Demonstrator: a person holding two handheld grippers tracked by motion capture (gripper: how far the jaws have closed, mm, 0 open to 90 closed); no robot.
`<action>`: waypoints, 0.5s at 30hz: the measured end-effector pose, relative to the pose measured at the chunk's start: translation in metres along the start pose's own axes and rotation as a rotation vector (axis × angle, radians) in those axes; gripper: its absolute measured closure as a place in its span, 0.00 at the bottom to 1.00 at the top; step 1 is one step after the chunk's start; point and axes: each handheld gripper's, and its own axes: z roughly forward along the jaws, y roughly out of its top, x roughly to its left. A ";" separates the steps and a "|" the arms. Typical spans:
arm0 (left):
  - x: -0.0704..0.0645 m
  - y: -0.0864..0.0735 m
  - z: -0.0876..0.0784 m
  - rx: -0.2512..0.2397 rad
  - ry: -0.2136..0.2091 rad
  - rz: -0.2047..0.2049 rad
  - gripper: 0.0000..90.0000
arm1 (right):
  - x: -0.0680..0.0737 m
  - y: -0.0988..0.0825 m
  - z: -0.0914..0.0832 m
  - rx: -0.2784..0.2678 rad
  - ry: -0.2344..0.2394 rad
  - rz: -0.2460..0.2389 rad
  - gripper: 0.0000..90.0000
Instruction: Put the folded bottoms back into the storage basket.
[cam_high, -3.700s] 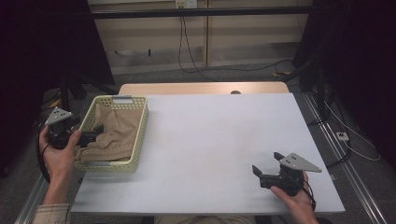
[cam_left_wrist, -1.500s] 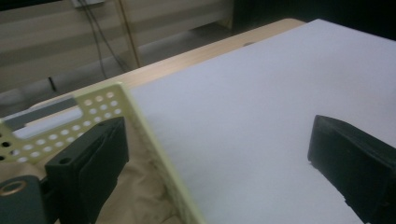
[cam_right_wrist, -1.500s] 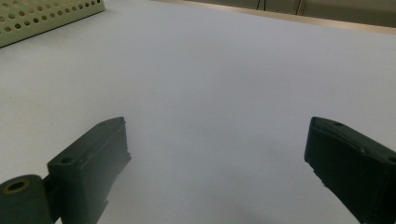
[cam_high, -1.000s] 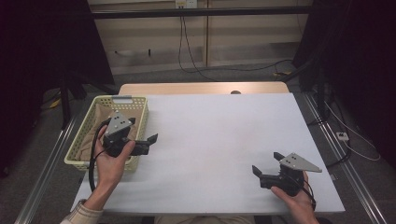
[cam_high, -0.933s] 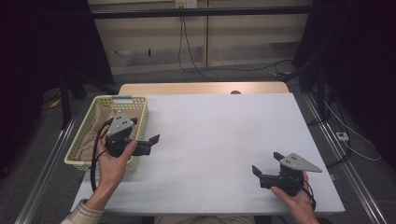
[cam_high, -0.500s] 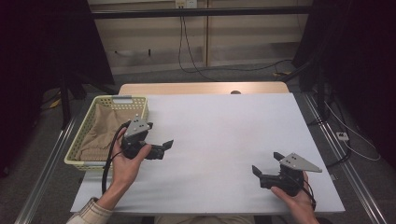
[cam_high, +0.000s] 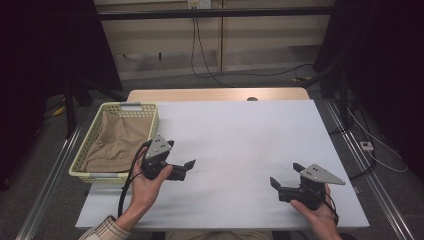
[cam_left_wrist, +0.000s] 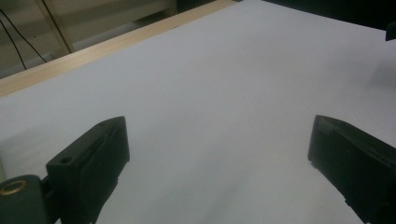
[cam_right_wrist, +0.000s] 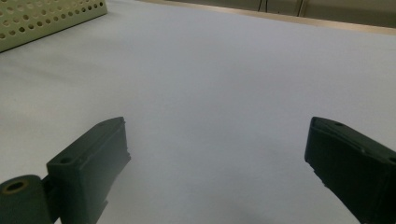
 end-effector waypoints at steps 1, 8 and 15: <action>0.000 -0.002 0.000 0.003 -0.002 0.001 0.06 | 0.000 0.000 0.000 -0.001 0.000 -0.001 0.07; -0.001 -0.018 0.003 0.031 0.007 0.001 0.06 | 0.000 0.000 0.000 -0.001 0.000 0.000 0.07; -0.002 -0.035 0.000 0.030 0.026 -0.040 0.07 | 0.000 0.000 0.000 -0.003 0.003 0.000 0.07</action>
